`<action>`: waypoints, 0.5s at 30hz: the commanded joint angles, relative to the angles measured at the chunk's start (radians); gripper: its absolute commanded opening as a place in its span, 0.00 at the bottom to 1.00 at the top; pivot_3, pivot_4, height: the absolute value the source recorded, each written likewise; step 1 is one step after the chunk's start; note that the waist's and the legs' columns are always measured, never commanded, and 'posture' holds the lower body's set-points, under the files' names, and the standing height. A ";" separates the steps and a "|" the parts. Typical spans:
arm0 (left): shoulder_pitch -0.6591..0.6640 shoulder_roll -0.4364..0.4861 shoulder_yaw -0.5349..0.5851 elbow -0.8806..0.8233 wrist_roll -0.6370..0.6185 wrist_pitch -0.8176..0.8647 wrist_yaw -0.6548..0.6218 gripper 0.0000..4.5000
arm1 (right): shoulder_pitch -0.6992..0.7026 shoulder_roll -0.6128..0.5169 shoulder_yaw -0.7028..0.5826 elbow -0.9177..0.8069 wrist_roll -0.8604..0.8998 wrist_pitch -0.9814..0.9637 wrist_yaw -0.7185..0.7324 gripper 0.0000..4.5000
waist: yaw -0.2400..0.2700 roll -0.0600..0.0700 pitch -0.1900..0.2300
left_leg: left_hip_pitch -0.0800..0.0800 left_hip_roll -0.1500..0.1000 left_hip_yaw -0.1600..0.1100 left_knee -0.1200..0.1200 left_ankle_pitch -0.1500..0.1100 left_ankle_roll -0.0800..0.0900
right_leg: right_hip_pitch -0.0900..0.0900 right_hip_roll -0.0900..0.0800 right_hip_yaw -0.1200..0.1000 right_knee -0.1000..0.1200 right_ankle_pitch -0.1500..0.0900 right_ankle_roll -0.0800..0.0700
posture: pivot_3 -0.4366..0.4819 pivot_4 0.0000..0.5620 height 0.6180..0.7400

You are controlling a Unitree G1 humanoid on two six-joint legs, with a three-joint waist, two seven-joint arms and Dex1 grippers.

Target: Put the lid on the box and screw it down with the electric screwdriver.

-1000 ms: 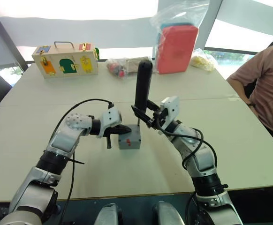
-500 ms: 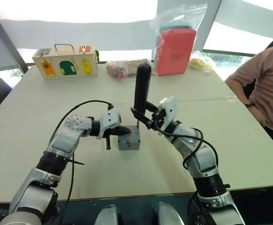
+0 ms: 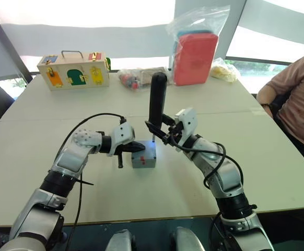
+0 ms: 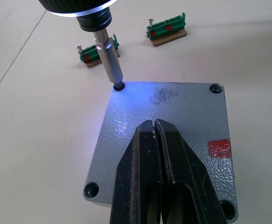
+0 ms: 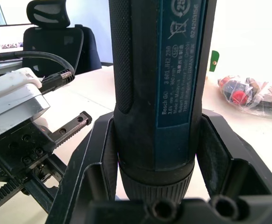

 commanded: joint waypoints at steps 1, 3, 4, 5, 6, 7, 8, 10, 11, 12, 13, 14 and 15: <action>0.013 0.007 -0.027 0.016 0.026 0.016 -0.010 0.00 | 0.021 -0.027 0.039 0.028 -0.016 0.132 0.001 0.41 | 0.000 0.000 0.001 | 0.000 0.000 0.000 -0.001 0.000 0.000 | 0.000 0.000 0.000 0.000 0.000 0.000 | 0.48 0.27 0.92; 0.010 0.005 -0.024 0.021 0.023 0.015 -0.011 0.00 | -0.006 -0.031 0.020 -0.023 -0.002 0.121 0.006 0.41 | 0.002 0.000 0.001 | -0.001 0.000 0.000 -0.003 0.000 0.000 | -0.002 -0.001 0.000 -0.001 0.000 0.000 | 0.48 0.27 0.92; 0.009 0.003 -0.022 0.022 0.019 0.016 -0.012 0.00 | -0.017 -0.032 0.011 -0.048 0.008 0.116 0.010 0.41 | 0.003 0.000 0.002 | -0.002 0.000 0.000 -0.004 0.000 0.000 | -0.004 -0.001 0.000 -0.001 0.000 0.000 | 0.48 0.27 0.92; 0.008 0.002 -0.018 0.022 0.014 0.018 -0.014 0.00 | -0.031 -0.029 -0.005 -0.082 0.028 0.118 0.011 0.41 | 0.003 0.001 0.003 | -0.003 0.000 0.000 -0.004 0.000 0.000 | -0.005 -0.001 0.000 -0.001 0.000 -0.001 | 0.48 0.27 0.92; 0.008 0.002 -0.014 0.018 0.009 0.018 -0.017 0.00 | -0.047 -0.025 -0.023 -0.116 0.048 0.126 0.007 0.41 | 0.003 0.002 0.006 | -0.004 0.000 0.000 -0.004 0.000 0.000 | -0.006 -0.001 0.000 -0.001 0.000 -0.001 | 0.48 0.27 0.92; 0.008 0.001 -0.013 0.009 0.004 0.022 -0.018 0.00 | -0.058 -0.024 -0.043 -0.148 0.068 0.136 0.004 0.41 | 0.003 0.003 0.011 | -0.005 0.000 0.000 -0.004 0.000 0.000 | -0.006 -0.001 0.000 -0.001 0.000 -0.001 | 0.48 0.27 0.92; 0.008 0.001 -0.010 -0.001 -0.004 0.027 -0.021 0.00 | -0.073 -0.025 -0.066 -0.182 0.090 0.152 0.000 0.41 | 0.003 0.002 0.015 | -0.005 0.000 0.000 -0.004 0.000 -0.001 | -0.007 -0.001 0.000 -0.001 0.000 -0.001 | 0.48 0.27 0.92; 0.010 0.005 0.003 -0.016 -0.023 0.028 -0.031 0.00 | -0.112 -0.024 -0.112 -0.239 0.132 0.187 -0.016 0.41 | 0.003 0.003 0.020 | -0.007 0.000 0.000 -0.004 0.001 -0.001 | -0.009 -0.002 0.000 -0.001 0.000 -0.001 | 0.48 0.27 0.92; 0.012 0.010 0.008 -0.026 -0.031 0.025 -0.038 0.00 | -0.135 -0.025 -0.141 -0.266 0.160 0.212 -0.028 0.41 | 0.003 0.003 0.023 | -0.009 0.000 0.000 -0.004 0.001 -0.001 | -0.011 -0.002 0.000 -0.001 0.000 -0.001 | 0.48 0.27 0.92; 0.014 0.016 0.017 -0.045 -0.044 0.029 -0.044 0.00 | -0.167 -0.031 -0.180 -0.298 0.197 0.240 -0.043 0.41 | 0.003 0.003 0.025 | -0.015 -0.001 0.000 -0.004 0.001 -0.002 | -0.016 -0.002 0.000 0.001 0.000 0.000 | 0.48 0.27 0.92; 0.015 0.019 0.023 -0.059 -0.052 0.033 -0.048 0.00 | -0.188 -0.036 -0.207 -0.319 0.224 0.263 -0.054 0.41 | 0.003 0.004 0.027 | -0.023 -0.001 0.000 -0.003 0.003 -0.004 | -0.024 -0.002 0.000 0.002 0.001 0.000 | 0.48 0.27 0.92; 0.016 0.022 0.033 -0.077 -0.067 0.040 -0.053 0.00 | -0.216 -0.043 -0.241 -0.340 0.262 0.295 -0.068 0.41 | 0.003 0.005 0.028 | -0.027 -0.001 0.000 -0.002 0.003 -0.005 | -0.028 -0.002 0.000 0.003 0.002 0.002 | 0.48 0.27 0.92; 0.016 0.020 0.044 -0.105 -0.086 0.056 -0.052 0.00 | -0.239 -0.063 -0.286 -0.359 0.311 0.333 -0.078 0.41 | 0.003 0.005 0.029 | -0.031 -0.001 0.000 -0.002 0.004 -0.005 | -0.033 -0.002 0.000 0.003 0.003 0.003 | 0.48 0.27 0.92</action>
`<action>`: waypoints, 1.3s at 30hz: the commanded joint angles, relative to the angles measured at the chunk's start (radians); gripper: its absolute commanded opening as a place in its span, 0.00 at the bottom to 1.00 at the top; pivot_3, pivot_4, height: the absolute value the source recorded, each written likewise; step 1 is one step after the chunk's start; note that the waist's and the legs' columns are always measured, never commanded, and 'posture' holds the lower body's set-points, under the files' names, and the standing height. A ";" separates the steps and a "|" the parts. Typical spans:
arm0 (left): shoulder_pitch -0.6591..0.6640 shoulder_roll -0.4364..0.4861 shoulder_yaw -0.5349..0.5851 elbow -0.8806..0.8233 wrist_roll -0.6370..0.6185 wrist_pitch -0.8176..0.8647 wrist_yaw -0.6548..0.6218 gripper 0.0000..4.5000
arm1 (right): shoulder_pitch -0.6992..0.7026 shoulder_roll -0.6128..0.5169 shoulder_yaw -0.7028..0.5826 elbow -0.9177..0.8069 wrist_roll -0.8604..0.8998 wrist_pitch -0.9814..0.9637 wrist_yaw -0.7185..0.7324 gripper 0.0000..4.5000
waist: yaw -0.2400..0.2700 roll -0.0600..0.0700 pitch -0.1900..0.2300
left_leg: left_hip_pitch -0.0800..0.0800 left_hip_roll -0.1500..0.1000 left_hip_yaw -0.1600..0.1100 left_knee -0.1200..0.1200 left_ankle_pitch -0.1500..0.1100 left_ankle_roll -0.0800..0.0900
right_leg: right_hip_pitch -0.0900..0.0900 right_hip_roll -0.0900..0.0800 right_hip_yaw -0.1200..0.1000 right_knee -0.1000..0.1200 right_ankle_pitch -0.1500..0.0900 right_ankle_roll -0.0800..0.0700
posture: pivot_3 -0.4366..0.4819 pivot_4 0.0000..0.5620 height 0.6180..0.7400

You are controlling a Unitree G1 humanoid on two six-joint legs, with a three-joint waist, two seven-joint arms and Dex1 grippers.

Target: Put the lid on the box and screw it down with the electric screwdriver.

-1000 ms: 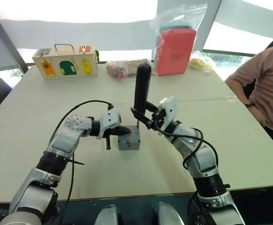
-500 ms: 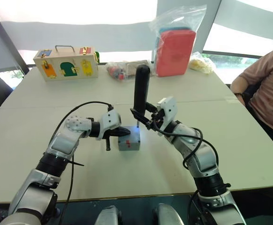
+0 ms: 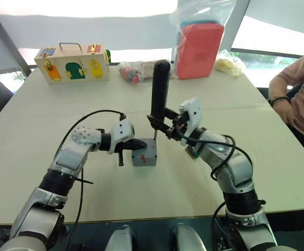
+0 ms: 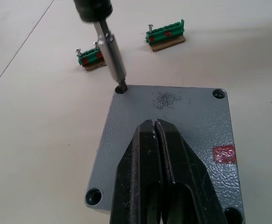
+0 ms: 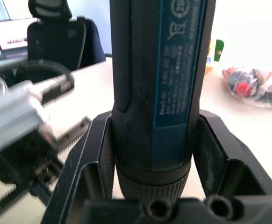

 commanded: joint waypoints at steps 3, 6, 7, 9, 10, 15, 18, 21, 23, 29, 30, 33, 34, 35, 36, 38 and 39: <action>0.014 0.033 0.045 -0.128 -0.084 0.081 -0.033 0.00 | -0.175 -0.088 -0.257 -0.165 0.275 0.188 -0.087 0.41 | 0.001 0.001 0.007 | -0.009 0.000 -0.001 0.004 0.000 0.000 | -0.007 0.002 -0.004 0.000 0.001 0.002 | 0.48 0.27 0.92; 0.011 0.049 0.061 -0.188 -0.121 0.116 -0.038 0.00 | -0.202 -0.170 -0.339 -0.157 0.358 0.326 -0.146 0.41 | 0.001 -0.001 0.012 | -0.010 -0.001 -0.001 0.004 0.000 0.000 | -0.007 0.002 -0.005 -0.001 0.001 0.002 | 0.48 0.27 0.92; 0.006 0.059 0.074 -0.212 -0.141 0.128 -0.046 0.00 | -0.213 -0.225 -0.365 -0.143 0.375 0.407 -0.168 0.41 | 0.002 0.000 0.016 | -0.010 -0.002 -0.001 0.004 0.000 0.000 | -0.006 0.002 -0.005 -0.001 0.001 0.002 | 0.48 0.27 0.92; -0.007 0.080 0.108 -0.252 -0.192 0.158 -0.065 0.00 | -0.239 -0.329 -0.410 -0.097 0.406 0.605 -0.217 0.41 | 0.002 -0.001 0.024 | -0.011 -0.003 -0.001 0.007 0.000 0.000 | -0.005 0.001 -0.005 -0.001 0.001 0.002 | 0.48 0.27 0.92; -0.011 0.089 0.119 -0.267 -0.212 0.171 -0.071 0.00 | -0.246 -0.370 -0.418 -0.083 0.407 0.668 -0.230 0.41 | 0.002 -0.001 0.027 | -0.011 -0.003 -0.001 0.009 0.000 0.000 | -0.004 0.000 -0.005 -0.001 0.001 0.002 | 0.48 0.27 0.92; -0.019 0.108 0.146 -0.314 -0.278 0.209 -0.080 0.00 | -0.264 -0.524 -0.400 0.019 0.375 0.875 -0.226 0.41 | -0.002 0.001 0.034 | -0.011 -0.004 0.000 0.010 0.000 0.000 | -0.004 0.000 -0.004 -0.001 0.002 0.003 | 0.48 0.27 0.92; -0.019 0.114 0.170 -0.339 -0.325 0.231 -0.086 0.00 | -0.236 -0.660 -0.292 0.166 0.346 0.941 -0.221 0.41 | 0.000 0.001 0.037 | -0.011 -0.003 -0.001 0.010 0.000 0.001 | -0.004 0.002 -0.004 -0.001 0.002 0.004 | 0.48 0.27 0.92; -0.014 0.111 0.166 -0.354 -0.338 0.234 -0.078 0.00 | -0.240 -0.715 -0.198 0.287 0.379 0.945 -0.227 0.41 | 0.000 0.000 0.038 | -0.011 -0.003 0.000 0.010 0.000 0.001 | -0.004 0.003 -0.004 -0.001 0.002 0.004 | 0.48 0.27 0.92; -0.014 0.108 0.163 -0.363 -0.344 0.243 -0.068 0.00 | -0.250 -0.732 -0.157 0.356 0.412 0.945 -0.226 0.41 | -0.004 0.000 0.039 | -0.011 -0.004 0.000 0.010 0.000 0.001 | -0.004 0.003 -0.003 -0.001 0.002 0.004 | 0.48 0.27 0.92; -0.004 0.114 0.168 -0.392 -0.349 0.250 -0.042 0.00 | -0.275 -0.706 -0.013 0.522 0.373 0.945 -0.244 0.41 | -0.002 0.000 0.043 | -0.011 -0.003 0.000 0.011 0.000 0.001 | -0.005 0.008 -0.001 -0.001 0.004 0.007 | 0.48 0.27 0.92; -0.001 0.117 0.170 -0.398 -0.351 0.253 -0.038 0.00 | -0.280 -0.699 -0.001 0.538 0.360 0.945 -0.245 0.41 | -0.001 0.000 0.044 | -0.011 -0.002 0.000 0.011 0.000 0.001 | -0.005 0.008 -0.001 -0.001 0.004 0.007 | 0.48 0.27 0.92; 0.005 0.132 0.185 -0.429 -0.371 0.275 -0.025 0.00 | -0.288 -0.677 0.063 0.575 0.312 0.945 -0.227 0.41 | -0.003 -0.001 0.044 | -0.011 -0.002 0.001 0.011 0.000 0.001 | -0.005 0.008 0.000 -0.001 0.004 0.007 | 0.48 0.27 0.92; 0.010 0.140 0.191 -0.441 -0.380 0.282 -0.023 0.00 | -0.287 -0.665 0.078 0.587 0.294 0.945 -0.221 0.41 | -0.004 -0.002 0.045 | -0.011 -0.002 0.001 0.011 0.000 0.001 | -0.005 0.008 0.000 -0.001 0.004 0.007 | 0.48 0.27 0.92; 0.015 0.146 0.195 -0.451 -0.387 0.288 -0.020 0.00 | -0.285 -0.651 0.088 0.598 0.275 0.945 -0.214 0.41 | -0.005 -0.003 0.045 | -0.011 -0.002 0.001 0.011 0.000 0.001 | -0.005 0.008 -0.001 -0.001 0.004 0.007 | 0.48 0.27 0.92; 0.019 0.150 0.198 -0.459 -0.390 0.292 -0.017 0.00 | -0.284 -0.639 0.092 0.604 0.257 0.942 -0.208 0.52 | -0.005 -0.005 0.044 | -0.011 -0.002 0.001 0.012 0.000 0.001 | -0.005 0.008 0.000 -0.001 0.004 0.007 | 0.48 0.27 0.92; 0.024 0.157 0.199 -0.464 -0.393 0.297 -0.008 0.00 | -0.287 -0.624 0.089 0.609 0.229 0.941 -0.192 0.67 | -0.005 -0.006 0.043 | -0.011 -0.002 0.001 0.013 0.000 0.001 | -0.004 0.008 -0.001 -0.001 0.004 0.007 | 0.48 0.27 0.92; 0.028 0.160 0.199 -0.467 -0.392 0.298 -0.005 0.00 | -0.289 -0.621 0.086 0.606 0.219 0.941 -0.184 0.75 | -0.005 -0.006 0.043 | -0.010 -0.002 0.001 0.013 0.000 0.001 | -0.003 0.008 -0.001 -0.001 0.005 0.008 | 0.48 0.27 0.92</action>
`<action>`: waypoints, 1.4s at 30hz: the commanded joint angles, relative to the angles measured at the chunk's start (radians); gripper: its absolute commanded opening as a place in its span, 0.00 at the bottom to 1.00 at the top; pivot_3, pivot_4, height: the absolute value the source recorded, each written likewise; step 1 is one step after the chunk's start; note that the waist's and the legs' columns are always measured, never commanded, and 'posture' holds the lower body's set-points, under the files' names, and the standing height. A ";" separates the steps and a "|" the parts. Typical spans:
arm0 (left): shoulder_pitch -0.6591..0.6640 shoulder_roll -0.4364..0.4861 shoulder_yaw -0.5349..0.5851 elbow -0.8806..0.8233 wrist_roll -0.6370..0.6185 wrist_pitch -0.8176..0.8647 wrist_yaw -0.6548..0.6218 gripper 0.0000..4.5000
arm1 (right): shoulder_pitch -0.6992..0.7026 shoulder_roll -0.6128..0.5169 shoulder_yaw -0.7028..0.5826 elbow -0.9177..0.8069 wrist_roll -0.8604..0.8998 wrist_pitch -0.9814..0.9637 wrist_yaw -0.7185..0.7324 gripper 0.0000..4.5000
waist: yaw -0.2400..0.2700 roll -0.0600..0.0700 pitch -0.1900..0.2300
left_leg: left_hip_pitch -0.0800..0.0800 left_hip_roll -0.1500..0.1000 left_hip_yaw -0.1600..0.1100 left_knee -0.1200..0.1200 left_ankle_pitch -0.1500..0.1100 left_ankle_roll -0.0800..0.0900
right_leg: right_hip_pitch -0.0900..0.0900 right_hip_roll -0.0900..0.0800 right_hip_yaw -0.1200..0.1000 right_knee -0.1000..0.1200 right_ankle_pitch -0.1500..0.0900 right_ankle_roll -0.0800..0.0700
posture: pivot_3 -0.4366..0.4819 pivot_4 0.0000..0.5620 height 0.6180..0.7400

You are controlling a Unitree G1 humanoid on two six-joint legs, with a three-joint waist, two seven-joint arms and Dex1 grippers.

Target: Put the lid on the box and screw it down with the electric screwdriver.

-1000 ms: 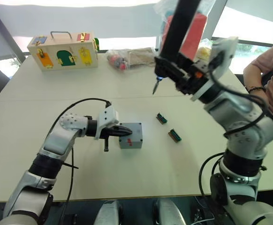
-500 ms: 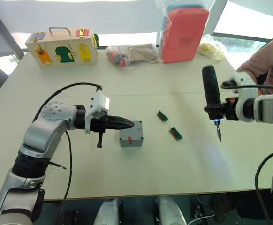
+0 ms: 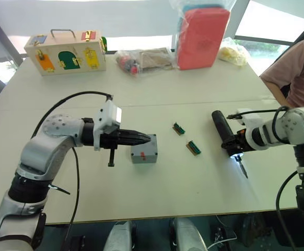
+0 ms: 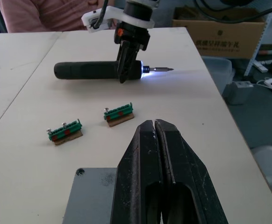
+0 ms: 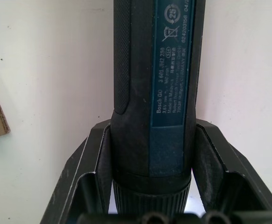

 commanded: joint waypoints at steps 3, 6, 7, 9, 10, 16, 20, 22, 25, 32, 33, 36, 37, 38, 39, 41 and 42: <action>0.020 0.029 0.030 -0.045 -0.014 0.003 0.017 0.00 | -0.016 0.022 -0.003 0.000 -0.067 0.006 0.051 0.96 | 0.002 -0.001 0.000 | 0.001 0.000 0.000 0.002 0.000 -0.001 | 0.002 0.000 0.001 0.000 0.001 -0.001 | 0.48 0.27 0.92; 0.038 0.052 0.036 -0.056 -0.006 0.000 0.027 0.00 | -0.026 -0.024 -0.004 -0.084 -0.076 -0.027 0.102 0.99 | 0.004 0.000 0.001 | 0.001 0.000 0.000 0.003 0.001 -0.001 | 0.002 0.000 0.001 0.000 0.002 0.000 | 0.48 0.27 0.92; 0.052 0.069 0.051 -0.054 0.004 -0.003 0.037 0.00 | -0.023 -0.066 0.009 -0.177 -0.084 -0.090 0.140 0.99 | 0.006 0.001 0.002 | 0.001 0.000 0.000 0.003 0.001 -0.001 | 0.001 0.000 0.001 0.000 0.002 0.000 | 0.48 0.27 0.92; 0.084 0.098 0.085 -0.053 0.018 0.006 0.072 0.00 | -0.022 -0.122 -0.012 -0.345 -0.063 -0.170 0.218 0.99 | 0.005 0.005 0.004 | -0.001 0.000 0.000 0.002 0.001 -0.001 | -0.001 0.000 0.001 0.000 0.002 0.000 | 0.48 0.27 0.92; 0.101 0.109 0.100 -0.053 0.018 0.014 0.090 0.00 | -0.021 -0.131 -0.032 -0.402 -0.040 -0.192 0.255 0.99 | 0.005 0.005 0.004 | -0.002 0.000 0.001 0.002 0.001 -0.001 | -0.002 -0.001 0.002 0.000 0.003 0.002 | 0.48 0.27 0.92; 0.203 0.132 0.116 0.060 0.117 -0.065 0.151 0.00 | 0.037 0.040 -0.137 -0.564 0.034 -0.307 0.302 0.86 | -0.001 0.004 0.004 | -0.001 0.002 0.001 -0.001 0.001 -0.001 | -0.002 0.002 0.002 -0.001 0.004 0.003 | 0.48 0.27 0.92; 0.201 0.113 0.090 0.150 0.135 -0.091 0.134 0.00 | 0.094 0.139 -0.089 -0.612 0.014 -0.370 0.300 0.54 | 0.010 0.003 0.004 | -0.001 0.002 0.000 0.001 0.001 -0.001 | -0.002 0.001 0.001 0.001 0.004 0.003 | 0.48 0.27 0.92; 0.203 0.109 0.049 0.177 0.181 -0.142 0.122 0.00 | 0.146 0.159 -0.051 -0.629 -0.015 -0.423 0.309 0.36 | 0.012 0.002 0.004 | -0.001 0.002 0.000 0.002 0.002 -0.002 | -0.001 -0.001 0.001 0.001 0.004 0.003 | 0.48 0.27 0.92; 0.182 0.065 0.006 0.245 0.209 -0.190 0.112 0.00 | 0.216 0.228 -0.002 -0.623 -0.048 -0.497 0.294 0.06 | 0.009 0.002 0.003 | -0.001 0.000 0.001 0.003 0.002 -0.002 | 0.001 -0.003 0.002 0.000 0.005 0.002 | 0.48 0.27 0.92; 0.132 -0.057 -0.060 0.343 0.290 -0.267 0.158 0.00 | 0.356 0.317 0.140 -0.593 -0.193 -0.662 0.283 0.02 | 0.007 0.002 0.004 | -0.002 -0.001 0.001 0.009 0.002 -0.002 | 0.001 -0.001 0.001 0.002 0.007 0.005 | 0.48 0.27 0.92; 0.127 -0.068 -0.065 0.352 0.298 -0.273 0.163 0.00 | 0.367 0.322 0.154 -0.584 -0.210 -0.681 0.286 0.02 | 0.006 0.002 0.004 | -0.002 -0.001 0.000 0.010 0.002 -0.002 | 0.001 -0.001 0.001 0.003 0.007 0.005 | 0.48 0.27 0.92; 0.110 -0.082 -0.071 0.379 0.314 -0.286 0.163 0.00 | 0.375 0.336 0.169 -0.574 -0.236 -0.699 0.293 0.02 | 0.006 0.002 0.004 | -0.002 -0.001 0.000 0.010 0.002 -0.002 | 0.001 -0.001 0.001 0.003 0.007 0.005 | 0.48 0.27 0.92; 0.097 -0.092 -0.076 0.397 0.321 -0.295 0.164 0.00 | 0.379 0.353 0.161 -0.573 -0.229 -0.699 0.293 0.02 | 0.006 0.002 0.004 | -0.002 -0.001 0.000 0.010 0.002 -0.002 | 0.001 -0.001 0.001 0.003 0.007 0.005 | 0.48 0.27 0.92; 0.083 -0.106 -0.084 0.419 0.330 -0.305 0.165 0.00 | 0.383 0.363 0.161 -0.577 -0.226 -0.698 0.297 0.02 | 0.007 0.002 0.004 | -0.002 -0.001 0.000 0.010 0.002 -0.002 | 0.001 0.000 0.001 0.003 0.007 0.005 | 0.48 0.27 0.92; 0.067 -0.120 -0.093 0.439 0.339 -0.315 0.167 0.00 | 0.387 0.364 0.170 -0.583 -0.231 -0.698 0.302 0.02 | 0.007 0.002 0.004 | -0.002 -0.001 0.000 0.011 0.002 -0.002 | 0.001 0.000 0.001 0.004 0.007 0.005 | 0.48 0.27 0.92; 0.032 -0.152 -0.108 0.483 0.361 -0.337 0.175 0.00 | 0.395 0.352 0.201 -0.601 -0.243 -0.687 0.318 0.02 | 0.009 0.002 0.004 | -0.002 -0.001 0.000 0.011 0.002 -0.002 | 0.001 0.000 0.001 0.004 0.007 0.005 | 0.48 0.27 0.92; 0.017 -0.166 -0.113 0.502 0.370 -0.345 0.178 0.00 | 0.399 0.349 0.208 -0.608 -0.246 -0.681 0.321 0.02 | 0.010 0.002 0.004 | -0.002 -0.001 0.000 0.011 0.002 -0.002 | 0.001 0.000 0.001 0.004 0.007 0.005 | 0.48 0.27 0.92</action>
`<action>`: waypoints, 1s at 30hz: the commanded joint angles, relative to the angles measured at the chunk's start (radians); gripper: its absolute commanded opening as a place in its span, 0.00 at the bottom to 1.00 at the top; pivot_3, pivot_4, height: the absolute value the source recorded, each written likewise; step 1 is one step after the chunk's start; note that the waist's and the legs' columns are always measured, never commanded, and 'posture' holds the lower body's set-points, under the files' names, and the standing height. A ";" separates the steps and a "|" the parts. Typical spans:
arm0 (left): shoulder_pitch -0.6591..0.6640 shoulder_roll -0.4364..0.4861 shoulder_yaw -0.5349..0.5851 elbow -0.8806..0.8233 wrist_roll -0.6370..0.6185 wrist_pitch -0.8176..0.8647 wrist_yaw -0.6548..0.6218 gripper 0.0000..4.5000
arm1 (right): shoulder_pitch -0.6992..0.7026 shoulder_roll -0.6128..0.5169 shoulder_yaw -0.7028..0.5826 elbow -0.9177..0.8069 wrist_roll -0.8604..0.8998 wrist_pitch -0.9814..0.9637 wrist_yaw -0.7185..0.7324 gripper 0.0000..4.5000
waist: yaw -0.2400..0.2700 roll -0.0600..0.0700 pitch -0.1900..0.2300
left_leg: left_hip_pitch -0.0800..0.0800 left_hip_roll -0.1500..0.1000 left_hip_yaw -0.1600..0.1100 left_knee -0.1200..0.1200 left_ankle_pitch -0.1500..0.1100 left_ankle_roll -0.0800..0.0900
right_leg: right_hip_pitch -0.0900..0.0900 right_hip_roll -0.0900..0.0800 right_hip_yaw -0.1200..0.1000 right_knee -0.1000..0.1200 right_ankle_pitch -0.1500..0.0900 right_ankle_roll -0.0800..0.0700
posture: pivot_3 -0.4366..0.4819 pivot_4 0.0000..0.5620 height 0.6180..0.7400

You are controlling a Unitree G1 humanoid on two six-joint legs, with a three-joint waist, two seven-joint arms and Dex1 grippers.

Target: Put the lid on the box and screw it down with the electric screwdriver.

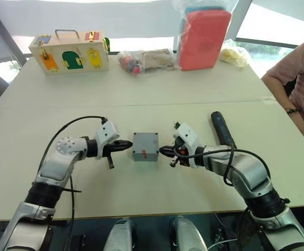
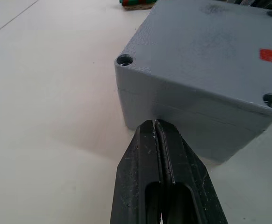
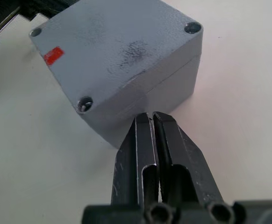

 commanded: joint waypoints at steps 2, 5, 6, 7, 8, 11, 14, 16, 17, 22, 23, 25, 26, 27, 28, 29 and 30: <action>-0.092 -0.070 -0.031 0.091 0.047 -0.080 0.016 0.00 | 0.007 0.006 0.034 -0.081 0.008 0.019 0.038 0.02 | 0.001 0.000 0.000 | 0.000 0.000 0.000 0.001 0.000 0.000 | 0.001 0.000 0.000 0.000 0.000 0.000 | 0.48 0.27 0.92; -0.133 -0.100 -0.039 0.165 0.071 -0.119 0.016 0.00 | 0.002 0.008 0.036 -0.122 0.033 0.059 0.061 0.02 | 0.000 0.000 0.000 | 0.000 -0.001 0.000 0.002 0.000 0.000 | 0.001 0.000 0.000 0.000 0.000 0.000 | 0.48 0.27 0.92; -0.138 -0.103 -0.040 0.176 0.073 -0.128 0.008 0.00 | -0.001 0.010 0.034 -0.125 0.030 0.064 0.057 0.02 | 0.000 0.000 0.000 | 0.000 -0.001 0.000 0.002 0.000 0.000 | 0.001 0.000 0.000 0.000 0.000 0.000 | 0.48 0.27 0.92; -0.141 -0.104 -0.041 0.184 0.074 -0.135 0.003 0.00 | -0.002 0.012 0.032 -0.126 0.026 0.068 0.054 0.02 | -0.002 0.000 0.000 | 0.000 -0.001 -0.001 0.002 0.000 0.000 | 0.001 0.000 0.000 0.000 0.000 0.000 | 0.48 0.27 0.92; -0.148 -0.109 -0.042 0.198 0.079 -0.144 0.003 0.00 | -0.007 0.011 0.034 -0.129 0.017 0.072 0.046 0.02 | -0.003 0.000 0.000 | 0.000 -0.001 -0.001 0.002 0.000 0.001 | 0.001 0.000 0.000 0.000 0.000 0.000 | 0.48 0.27 0.92; -0.156 -0.096 -0.037 0.235 0.106 -0.179 0.006 0.00 | -0.027 -0.047 0.011 -0.156 -0.008 0.089 0.046 0.02 | -0.001 0.000 0.000 | 0.000 -0.001 -0.001 0.002 0.000 0.001 | 0.001 0.000 0.000 0.000 0.000 0.000 | 0.48 0.27 0.92; -0.127 -0.041 -0.013 0.210 0.105 -0.180 -0.022 0.00 | -0.052 -0.097 -0.051 -0.147 -0.023 0.078 0.043 0.02 | -0.001 0.000 0.000 | 0.000 -0.001 0.000 0.003 0.000 0.001 | 0.001 0.000 0.000 0.000 0.000 0.000 | 0.48 0.27 0.92; -0.090 0.002 -0.001 0.158 0.087 -0.158 -0.053 0.00 | -0.074 -0.107 -0.076 -0.109 -0.037 0.055 0.040 0.02 | -0.004 0.000 0.000 | 0.000 0.000 0.000 0.002 -0.001 0.001 | 0.001 0.000 0.000 0.000 0.000 0.000 | 0.48 0.27 0.92; -0.071 0.023 0.004 0.125 0.072 -0.137 -0.070 0.00 | -0.083 -0.109 -0.082 -0.088 -0.043 0.045 0.045 0.02 | -0.006 0.000 0.000 | 0.000 0.000 0.000 0.002 -0.001 0.001 | 0.001 0.000 0.000 0.000 0.000 0.000 | 0.48 0.27 0.92; 0.043 0.100 0.023 -0.083 -0.021 0.009 -0.141 0.00 | -0.119 -0.056 -0.092 0.056 -0.066 -0.032 0.063 0.02 | -0.003 0.000 0.000 | 0.000 0.001 0.000 0.002 -0.001 0.002 | 0.000 0.000 0.000 0.001 0.000 0.000 | 0.48 0.27 0.92; 0.063 0.107 0.023 -0.121 -0.033 0.032 -0.145 0.00 | -0.124 -0.042 -0.084 0.087 -0.075 -0.054 0.068 0.02 | -0.002 0.000 0.000 | 0.000 0.001 0.000 0.002 -0.001 0.002 | 0.000 0.000 0.000 0.001 0.000 0.000 | 0.48 0.27 0.92; 0.091 0.111 0.021 -0.179 -0.042 0.064 -0.134 0.00 | -0.130 -0.012 -0.061 0.139 -0.090 -0.096 0.084 0.02 | -0.001 0.000 0.000 | 0.000 0.001 0.000 0.003 -0.001 0.002 | 0.001 -0.001 0.000 0.001 0.000 0.000 | 0.48 0.27 0.92; 0.094 0.105 0.020 -0.197 -0.042 0.076 -0.121 0.00 | -0.133 0.007 -0.054 0.163 -0.093 -0.113 0.091 0.02 | 0.000 0.000 0.000 | 0.000 0.001 0.000 0.003 -0.001 0.002 | 0.001 -0.001 0.000 0.001 0.000 0.000 | 0.48 0.27 0.92; 0.093 0.098 0.019 -0.208 -0.042 0.087 -0.108 0.00 | -0.136 0.024 -0.050 0.184 -0.096 -0.130 0.099 0.02 | 0.000 0.000 0.000 | 0.000 0.001 0.000 0.003 -0.001 0.002 | 0.001 -0.001 0.000 0.001 0.000 0.000 | 0.48 0.27 0.92; 0.091 0.094 0.019 -0.215 -0.041 0.095 -0.100 0.00 | -0.137 0.034 -0.048 0.198 -0.100 -0.141 0.105 0.02 | 0.000 0.000 0.000 | 0.000 0.001 0.000 0.003 -0.001 0.001 | 0.001 -0.001 0.000 0.001 0.000 0.000 | 0.48 0.27 0.92; 0.089 0.088 0.018 -0.219 -0.039 0.100 -0.090 0.00 | -0.136 0.050 -0.052 0.211 -0.094 -0.148 0.111 0.02 | -0.001 0.000 0.000 | 0.000 0.001 0.000 0.003 -0.001 0.001 | 0.001 -0.001 0.000 0.001 0.000 0.000 | 0.48 0.27 0.92; 0.086 0.082 0.015 -0.222 -0.036 0.104 -0.082 0.00 | -0.135 0.063 -0.052 0.225 -0.094 -0.150 0.113 0.02 | -0.001 0.000 0.000 | 0.000 0.000 0.000 0.003 -0.001 0.001 | 0.001 -0.001 0.000 0.001 0.000 0.000 | 0.48 0.27 0.92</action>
